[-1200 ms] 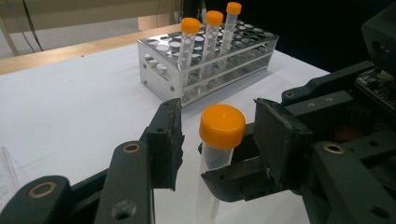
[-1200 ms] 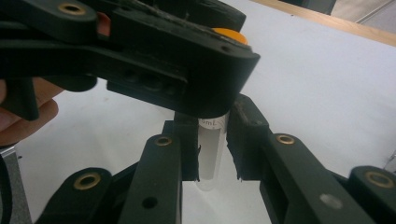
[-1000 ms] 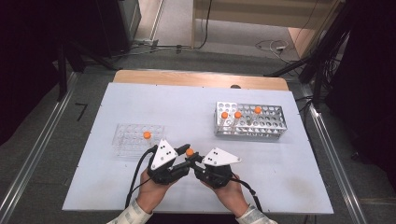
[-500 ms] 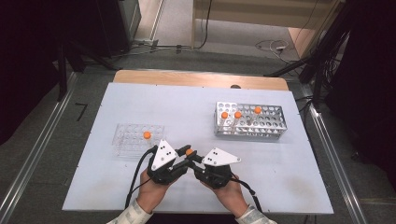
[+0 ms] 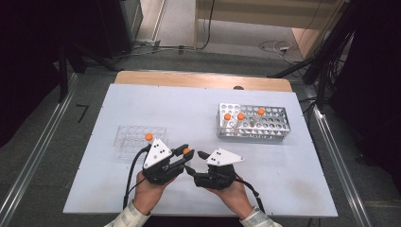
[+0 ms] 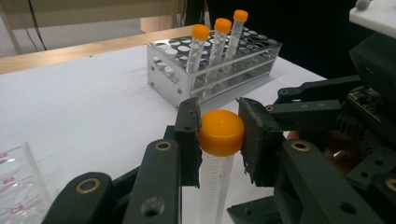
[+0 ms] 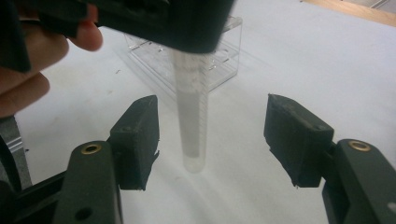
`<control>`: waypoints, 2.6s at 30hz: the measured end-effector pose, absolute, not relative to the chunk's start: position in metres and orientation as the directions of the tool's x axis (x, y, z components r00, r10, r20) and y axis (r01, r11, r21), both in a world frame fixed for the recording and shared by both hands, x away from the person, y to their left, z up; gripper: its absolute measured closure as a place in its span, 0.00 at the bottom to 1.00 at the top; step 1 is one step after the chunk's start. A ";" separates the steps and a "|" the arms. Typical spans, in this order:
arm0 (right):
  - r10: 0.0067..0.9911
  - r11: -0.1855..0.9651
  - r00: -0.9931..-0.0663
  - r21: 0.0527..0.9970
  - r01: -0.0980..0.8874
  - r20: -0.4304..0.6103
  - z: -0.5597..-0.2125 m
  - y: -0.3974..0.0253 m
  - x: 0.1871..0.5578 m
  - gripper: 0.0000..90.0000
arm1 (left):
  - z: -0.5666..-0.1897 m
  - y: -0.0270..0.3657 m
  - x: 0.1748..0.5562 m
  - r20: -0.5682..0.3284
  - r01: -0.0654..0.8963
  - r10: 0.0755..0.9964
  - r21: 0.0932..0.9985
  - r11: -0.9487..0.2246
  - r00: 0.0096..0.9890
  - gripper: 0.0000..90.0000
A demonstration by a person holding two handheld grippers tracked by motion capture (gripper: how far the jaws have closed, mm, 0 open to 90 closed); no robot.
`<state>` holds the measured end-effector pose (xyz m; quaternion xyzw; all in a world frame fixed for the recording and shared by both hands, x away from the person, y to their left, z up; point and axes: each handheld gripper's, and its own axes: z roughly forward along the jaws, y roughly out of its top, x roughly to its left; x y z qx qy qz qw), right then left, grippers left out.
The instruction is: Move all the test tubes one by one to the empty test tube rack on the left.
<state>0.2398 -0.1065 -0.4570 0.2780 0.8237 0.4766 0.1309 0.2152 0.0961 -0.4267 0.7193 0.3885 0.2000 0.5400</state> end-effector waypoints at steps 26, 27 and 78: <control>0.611 0.376 -0.790 0.857 0.353 0.058 -0.455 -0.117 0.244 0.35 | -0.382 0.194 0.210 -0.157 0.332 0.887 0.943 0.004 0.434 0.77; 0.610 0.375 -0.790 0.857 0.352 0.057 -0.456 -0.117 0.244 0.35 | -0.382 0.197 0.211 -0.150 0.332 0.893 0.943 0.001 0.424 0.77; 0.621 0.375 -0.782 0.854 0.360 0.057 -0.457 -0.121 0.246 0.35 | -0.432 0.191 0.238 -0.098 0.366 0.950 0.930 -0.019 0.296 0.76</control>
